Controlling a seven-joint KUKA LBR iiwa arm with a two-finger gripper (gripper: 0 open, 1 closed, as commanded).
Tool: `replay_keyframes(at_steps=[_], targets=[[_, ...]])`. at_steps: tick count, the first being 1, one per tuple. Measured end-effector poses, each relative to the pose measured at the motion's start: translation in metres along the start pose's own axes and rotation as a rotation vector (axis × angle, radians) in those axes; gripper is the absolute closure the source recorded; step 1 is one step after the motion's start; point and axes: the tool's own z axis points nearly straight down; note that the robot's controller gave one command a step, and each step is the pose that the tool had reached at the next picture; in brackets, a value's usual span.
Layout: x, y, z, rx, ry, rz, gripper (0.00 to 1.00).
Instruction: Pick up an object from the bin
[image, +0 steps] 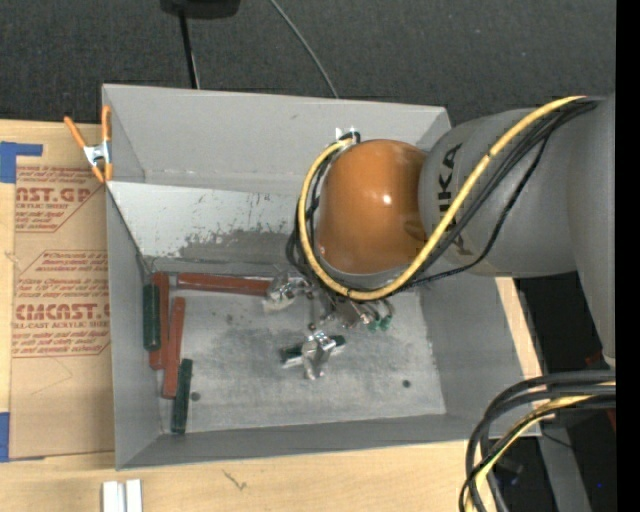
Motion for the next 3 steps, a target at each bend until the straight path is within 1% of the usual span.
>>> replay_keyframes(at_steps=[1, 3], targets=[[0.0277, -0.0306, 0.0773, 0.003, -0.012, 0.081, 1.0], [0.0277, -0.0306, 0.0769, 0.003, -0.011, 0.081, 1.0]])
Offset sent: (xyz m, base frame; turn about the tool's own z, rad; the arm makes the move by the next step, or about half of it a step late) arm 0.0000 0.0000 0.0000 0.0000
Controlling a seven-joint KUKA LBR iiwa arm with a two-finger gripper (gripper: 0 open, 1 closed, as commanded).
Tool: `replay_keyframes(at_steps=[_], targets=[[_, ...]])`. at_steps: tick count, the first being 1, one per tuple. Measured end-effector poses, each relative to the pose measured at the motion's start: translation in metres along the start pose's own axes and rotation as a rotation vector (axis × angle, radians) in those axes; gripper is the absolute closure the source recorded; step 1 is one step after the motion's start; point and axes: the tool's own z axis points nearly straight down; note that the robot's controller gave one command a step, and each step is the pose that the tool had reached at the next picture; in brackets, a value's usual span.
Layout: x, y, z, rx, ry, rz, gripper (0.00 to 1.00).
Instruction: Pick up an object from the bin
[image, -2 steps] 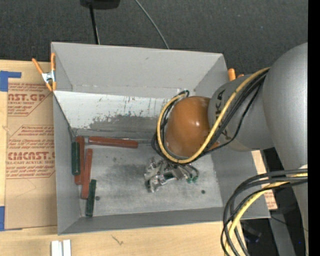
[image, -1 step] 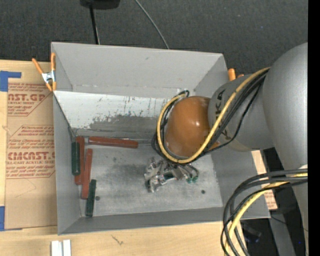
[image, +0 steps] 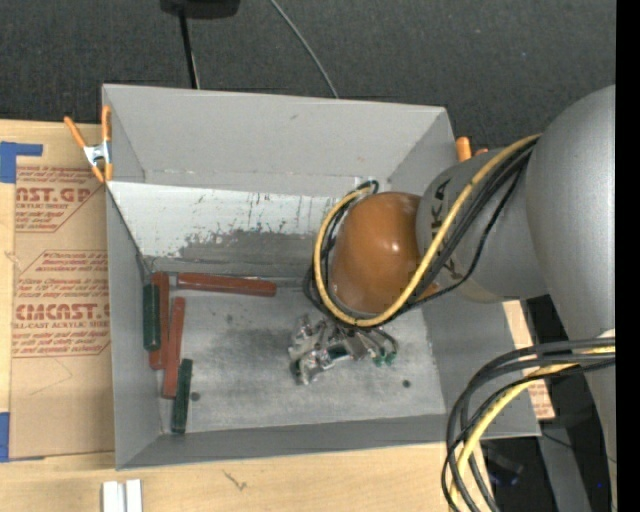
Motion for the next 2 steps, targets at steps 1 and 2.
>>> replay_keyframes(at_steps=[1, 2], targets=[[0.018, 0.003, -0.032, 0.002, 0.002, -0.119, 1.0], [-0.046, 0.042, -0.19, 0.002, -0.003, -0.231, 1.0]])
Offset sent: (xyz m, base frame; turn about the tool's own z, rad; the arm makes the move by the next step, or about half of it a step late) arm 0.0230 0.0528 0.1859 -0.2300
